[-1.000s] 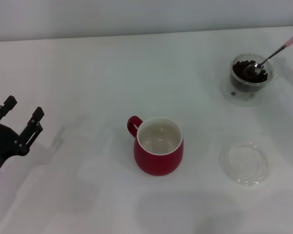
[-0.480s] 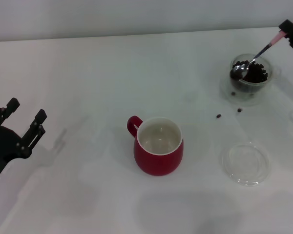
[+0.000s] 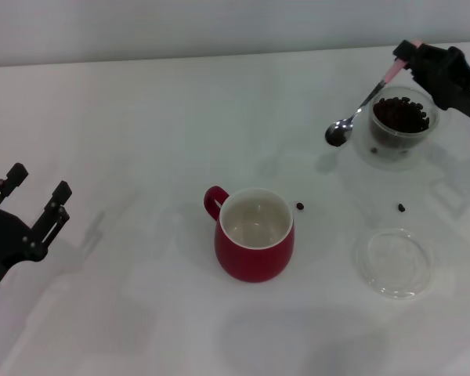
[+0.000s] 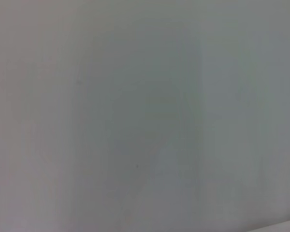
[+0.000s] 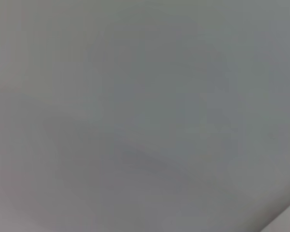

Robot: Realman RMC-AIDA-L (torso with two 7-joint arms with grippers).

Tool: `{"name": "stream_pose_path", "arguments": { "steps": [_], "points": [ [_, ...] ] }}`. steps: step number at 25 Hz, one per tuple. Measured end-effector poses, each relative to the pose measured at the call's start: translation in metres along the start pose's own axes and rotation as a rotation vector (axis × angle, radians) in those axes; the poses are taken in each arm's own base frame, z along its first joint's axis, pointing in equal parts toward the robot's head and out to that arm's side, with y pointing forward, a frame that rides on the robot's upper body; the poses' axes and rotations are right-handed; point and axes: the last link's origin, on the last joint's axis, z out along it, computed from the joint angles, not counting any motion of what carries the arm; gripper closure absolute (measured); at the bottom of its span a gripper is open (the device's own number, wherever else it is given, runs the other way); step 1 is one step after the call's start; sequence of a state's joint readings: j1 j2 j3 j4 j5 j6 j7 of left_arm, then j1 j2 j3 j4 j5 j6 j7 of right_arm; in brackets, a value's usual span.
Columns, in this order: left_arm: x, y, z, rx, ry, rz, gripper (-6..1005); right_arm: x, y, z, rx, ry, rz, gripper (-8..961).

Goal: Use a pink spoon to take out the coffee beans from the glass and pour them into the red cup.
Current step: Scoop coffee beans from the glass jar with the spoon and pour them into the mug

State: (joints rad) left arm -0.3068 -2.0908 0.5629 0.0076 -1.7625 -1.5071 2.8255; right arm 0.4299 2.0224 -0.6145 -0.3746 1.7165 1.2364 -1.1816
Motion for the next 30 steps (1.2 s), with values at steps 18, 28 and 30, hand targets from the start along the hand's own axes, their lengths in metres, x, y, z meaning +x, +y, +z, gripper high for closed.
{"name": "stream_pose_path", "arguments": {
  "steps": [18,28,30],
  "points": [
    [0.001,-0.001,-0.001,-0.002,0.008,0.004,347,0.033,0.016,0.030,-0.068,0.156,0.011,806],
    [0.003,0.000,-0.002,-0.006,0.018,0.004,347,0.054,0.028,0.041,-0.116,0.249,0.008,805],
    [0.003,0.000,-0.002,-0.006,0.017,0.003,347,0.057,0.030,0.043,-0.122,0.262,0.004,805]
  ]
}}
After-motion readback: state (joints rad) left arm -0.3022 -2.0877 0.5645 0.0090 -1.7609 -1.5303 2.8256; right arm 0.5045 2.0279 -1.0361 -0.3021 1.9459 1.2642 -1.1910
